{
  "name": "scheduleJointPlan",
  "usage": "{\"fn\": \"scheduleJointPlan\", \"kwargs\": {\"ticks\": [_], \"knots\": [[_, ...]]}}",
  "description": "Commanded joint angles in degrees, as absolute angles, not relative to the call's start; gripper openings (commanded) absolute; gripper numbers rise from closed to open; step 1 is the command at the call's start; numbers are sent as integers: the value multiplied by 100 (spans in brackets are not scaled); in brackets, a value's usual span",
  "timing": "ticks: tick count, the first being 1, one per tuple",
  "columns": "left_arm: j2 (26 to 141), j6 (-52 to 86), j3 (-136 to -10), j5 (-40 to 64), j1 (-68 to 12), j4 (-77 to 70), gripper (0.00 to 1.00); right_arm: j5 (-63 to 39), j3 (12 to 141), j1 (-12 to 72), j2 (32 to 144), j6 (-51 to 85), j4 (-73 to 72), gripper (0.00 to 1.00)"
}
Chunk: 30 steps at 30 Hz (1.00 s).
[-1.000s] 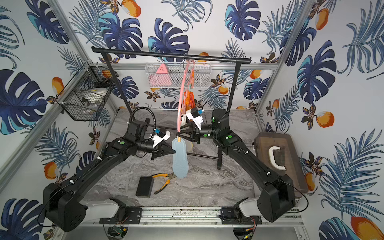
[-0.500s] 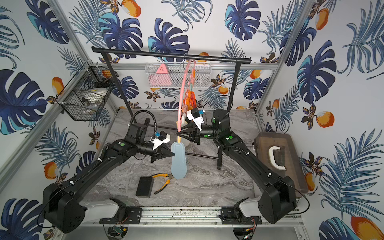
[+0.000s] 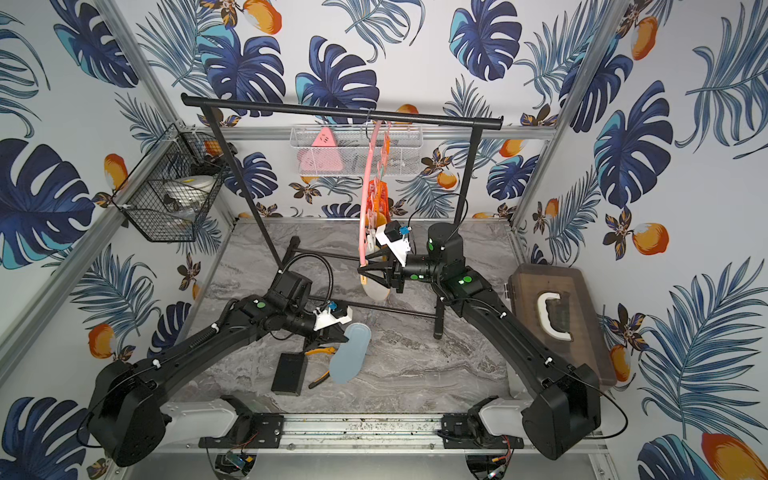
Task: Take the shoe insoles off the hanger
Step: Place the insole at the center of the board.
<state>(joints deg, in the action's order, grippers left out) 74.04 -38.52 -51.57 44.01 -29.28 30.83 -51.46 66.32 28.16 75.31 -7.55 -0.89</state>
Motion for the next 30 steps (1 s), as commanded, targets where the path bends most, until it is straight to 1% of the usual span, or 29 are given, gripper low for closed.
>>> {"fn": "scheduleJointPlan", "kwargs": {"ticks": [1,2,5,8,10,13,19,22,30], "knots": [[7527,-3439,-5182,4716,-3115,2957,0,-4942,6556,2830,7484,-861,52,37],[7549,-3346,-5149,4764,-3208,2900,0,-4895,6554,2829,7476,-869,89,39],[7630,-3396,-5140,4676,-3488,2935,0,-4637,6555,2826,7440,-801,58,53],[7782,-3693,-5320,4320,-3739,3185,0,-4359,6557,2825,7338,-750,63,60],[7945,-3844,-5497,4174,-3856,3364,0,-4077,6331,2830,7221,-667,35,68],[8197,-3998,-5741,4067,-3994,3592,0,-3539,6094,2819,6982,-531,-50,73],[8683,-4099,-6093,3239,-4475,3575,0,-2906,5427,2763,6468,-448,-109,78],[9044,-3941,-6390,3128,-4556,3635,0,-2611,5089,2734,6153,-451,-21,79],[9841,-3674,-6800,2258,-4939,3499,0,-795,4365,2642,5339,-346,436,83]]}}
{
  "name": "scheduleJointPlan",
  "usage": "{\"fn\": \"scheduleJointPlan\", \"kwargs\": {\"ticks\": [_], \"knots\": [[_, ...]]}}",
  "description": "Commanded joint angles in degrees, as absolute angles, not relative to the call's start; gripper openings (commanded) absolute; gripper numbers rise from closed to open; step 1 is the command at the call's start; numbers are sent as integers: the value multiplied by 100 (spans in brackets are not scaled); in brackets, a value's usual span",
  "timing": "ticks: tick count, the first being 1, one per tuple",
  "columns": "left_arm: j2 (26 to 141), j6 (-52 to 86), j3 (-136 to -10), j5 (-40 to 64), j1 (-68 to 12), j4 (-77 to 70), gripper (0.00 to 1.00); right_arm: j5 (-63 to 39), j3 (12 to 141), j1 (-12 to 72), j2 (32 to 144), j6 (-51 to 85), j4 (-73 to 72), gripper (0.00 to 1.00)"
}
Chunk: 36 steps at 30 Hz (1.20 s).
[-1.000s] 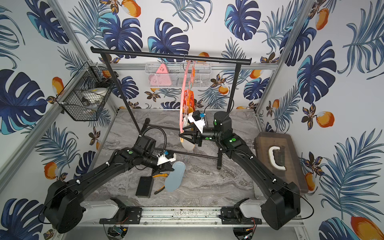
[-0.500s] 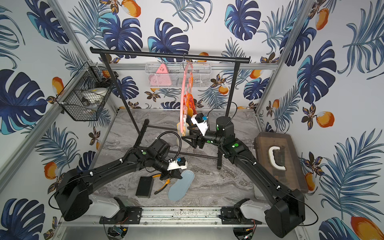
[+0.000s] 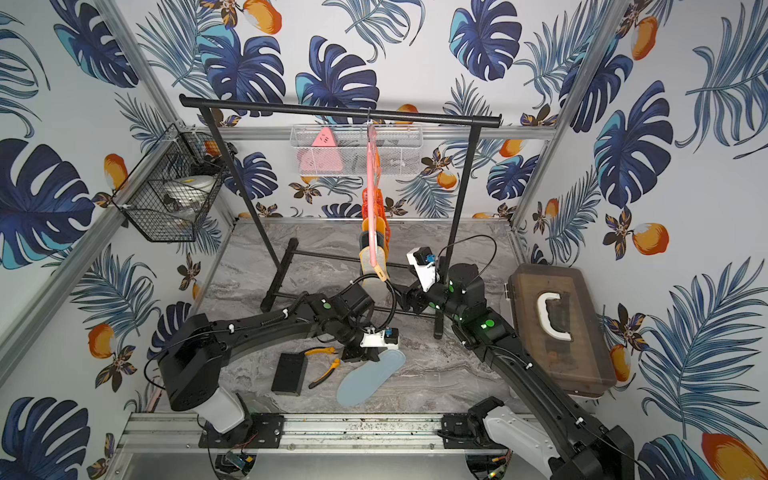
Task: Take the shoe insoles off the hanger
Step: Place the insole at the center of the board.
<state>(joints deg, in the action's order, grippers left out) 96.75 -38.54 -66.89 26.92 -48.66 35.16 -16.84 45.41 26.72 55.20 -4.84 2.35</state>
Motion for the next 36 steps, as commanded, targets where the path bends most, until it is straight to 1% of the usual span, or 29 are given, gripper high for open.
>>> {"fn": "scheduleJointPlan", "kwargs": {"ticks": [1,3,5,11,16,20,22,24,25,26,27,31,34,36], "knots": [[9906,-3626,-6833,2177,-4958,3471,0,-587,4274,2624,5274,-314,436,83],[10062,-3602,-6906,2009,-4979,3445,0,-154,4133,2585,5103,-256,495,84],[10164,-3627,-6964,1879,-5005,3433,0,57,4013,2543,4967,-246,517,84],[10291,-3542,-7044,1863,-5027,3383,0,283,3716,2492,4587,-145,474,84],[10474,-3577,-7215,1906,-5027,3524,0,940,3403,2488,4274,412,535,84],[10597,-3417,-7216,1923,-5027,3360,1,1353,3112,2491,4076,1054,743,84],[10688,-3303,-7263,1951,-5028,3302,6,1463,2902,2490,3971,1357,757,84],[10794,-3235,-7325,1930,-5027,3283,9,1448,2728,2488,3900,1523,777,84],[10832,-3201,-7351,1896,-5027,3261,11,1405,2667,2493,3878,1537,788,84],[10867,-3176,-7363,1858,-5027,3232,17,1382,2624,2489,3867,1562,823,84],[10875,-3157,-7365,1830,-5032,3209,20,1361,2596,2494,3860,1552,850,84],[10870,-3138,-7447,1870,-5027,3335,30,1170,2557,2489,3836,1293,849,84],[10805,-3171,-7470,1905,-5027,3426,33,1026,2640,2494,3896,1097,867,84],[10742,-3212,-7496,1865,-5028,3539,36,871,2732,2487,3989,1014,861,84]]}}
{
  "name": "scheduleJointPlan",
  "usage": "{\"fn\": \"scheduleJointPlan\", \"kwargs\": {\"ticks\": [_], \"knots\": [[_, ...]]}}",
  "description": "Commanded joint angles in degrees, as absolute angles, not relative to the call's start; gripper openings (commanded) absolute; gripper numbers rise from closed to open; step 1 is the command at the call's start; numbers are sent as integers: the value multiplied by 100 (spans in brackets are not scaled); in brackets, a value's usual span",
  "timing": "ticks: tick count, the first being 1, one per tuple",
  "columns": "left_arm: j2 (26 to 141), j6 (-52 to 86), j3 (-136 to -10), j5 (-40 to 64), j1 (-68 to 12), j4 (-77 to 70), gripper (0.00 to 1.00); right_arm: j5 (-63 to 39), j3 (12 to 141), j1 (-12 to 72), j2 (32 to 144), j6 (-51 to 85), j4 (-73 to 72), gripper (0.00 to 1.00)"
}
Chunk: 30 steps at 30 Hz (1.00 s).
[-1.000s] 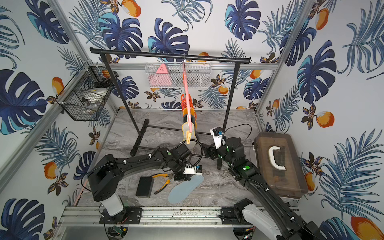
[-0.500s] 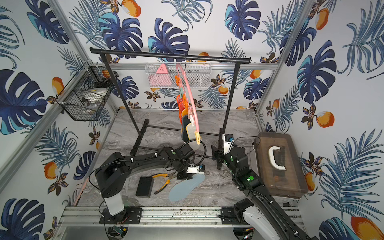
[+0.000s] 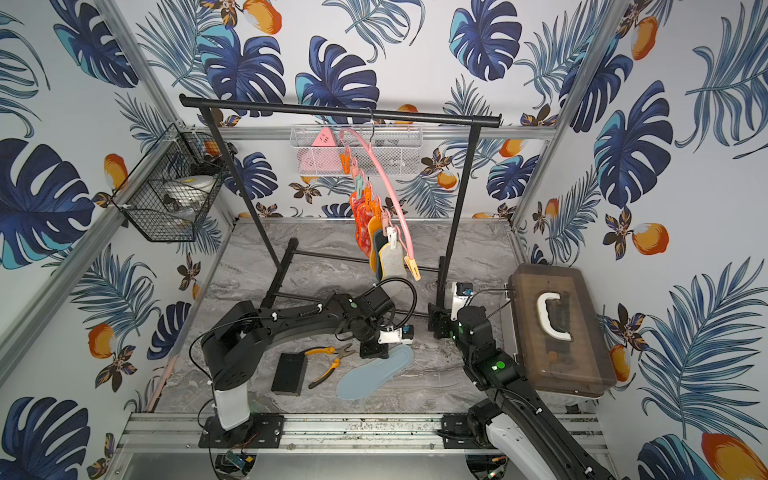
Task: Take the shoe insoles off the hanger
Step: Place the insole at the center of the board.
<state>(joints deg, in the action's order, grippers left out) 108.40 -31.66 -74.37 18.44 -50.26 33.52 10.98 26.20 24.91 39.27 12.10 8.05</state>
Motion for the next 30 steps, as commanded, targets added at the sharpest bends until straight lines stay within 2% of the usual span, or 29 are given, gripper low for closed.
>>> {"fn": "scheduleJointPlan", "kwargs": {"ticks": [1,10,21,26,30], "knots": [[10692,-3232,-7504,1855,-5028,3621,38,788,2771,2488,4047,966,877,84],[9977,-3428,-7170,2042,-4855,4223,44,0,3019,2492,4273,417,601,83],[9221,-3365,-7015,2128,-4352,4657,50,371,3177,2230,4415,702,487,84],[8819,-3122,-7354,2525,-4194,5000,54,-1119,3223,1239,4764,1297,308,84],[8467,-2892,-7655,2672,-4079,5047,67,-1393,3366,1007,4884,1215,333,84]]}}
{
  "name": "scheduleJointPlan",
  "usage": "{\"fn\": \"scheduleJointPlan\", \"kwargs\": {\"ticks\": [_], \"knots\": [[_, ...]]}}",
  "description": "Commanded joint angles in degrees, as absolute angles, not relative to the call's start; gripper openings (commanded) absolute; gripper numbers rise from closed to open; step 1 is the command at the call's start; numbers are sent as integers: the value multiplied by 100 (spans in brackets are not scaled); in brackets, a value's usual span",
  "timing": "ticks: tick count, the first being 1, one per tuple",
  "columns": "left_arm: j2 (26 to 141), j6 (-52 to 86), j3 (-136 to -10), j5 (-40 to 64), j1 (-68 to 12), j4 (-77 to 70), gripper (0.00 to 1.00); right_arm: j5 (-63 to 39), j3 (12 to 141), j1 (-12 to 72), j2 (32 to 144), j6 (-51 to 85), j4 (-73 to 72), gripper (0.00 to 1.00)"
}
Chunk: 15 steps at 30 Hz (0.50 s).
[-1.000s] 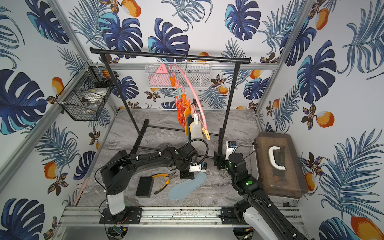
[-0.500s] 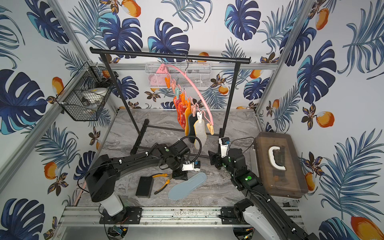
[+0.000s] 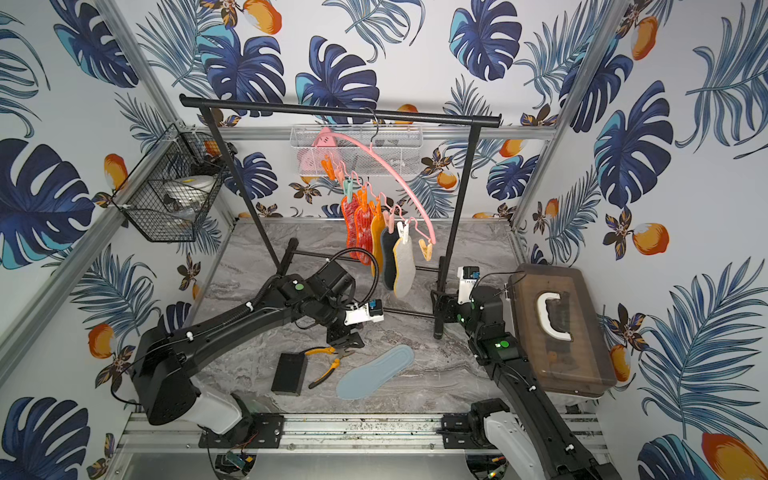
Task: Take the shoe insoles off the hanger
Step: Place the insole at the center of the board.
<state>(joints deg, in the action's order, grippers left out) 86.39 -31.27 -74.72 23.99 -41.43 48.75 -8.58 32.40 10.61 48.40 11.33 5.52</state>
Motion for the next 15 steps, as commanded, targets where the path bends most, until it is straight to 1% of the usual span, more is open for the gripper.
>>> {"fn": "scheduleJointPlan", "kwargs": {"ticks": [1,5,9,13,15], "knots": [[8424,-2852,-7779,2672,-4062,5083,68,-1397,3454,999,4913,1122,396,84],[8350,-2729,-8385,2564,-3949,5153,72,-1302,3778,1008,5038,843,673,84],[8333,-2451,-8821,2498,-3699,4962,73,-1318,3825,1001,5082,817,588,84],[8187,-1999,-8783,2426,-3503,4401,77,-1462,3858,1008,5171,905,394,84],[8156,-1831,-8725,2417,-3471,4165,78,-1557,3888,1001,5256,922,318,84]]}}
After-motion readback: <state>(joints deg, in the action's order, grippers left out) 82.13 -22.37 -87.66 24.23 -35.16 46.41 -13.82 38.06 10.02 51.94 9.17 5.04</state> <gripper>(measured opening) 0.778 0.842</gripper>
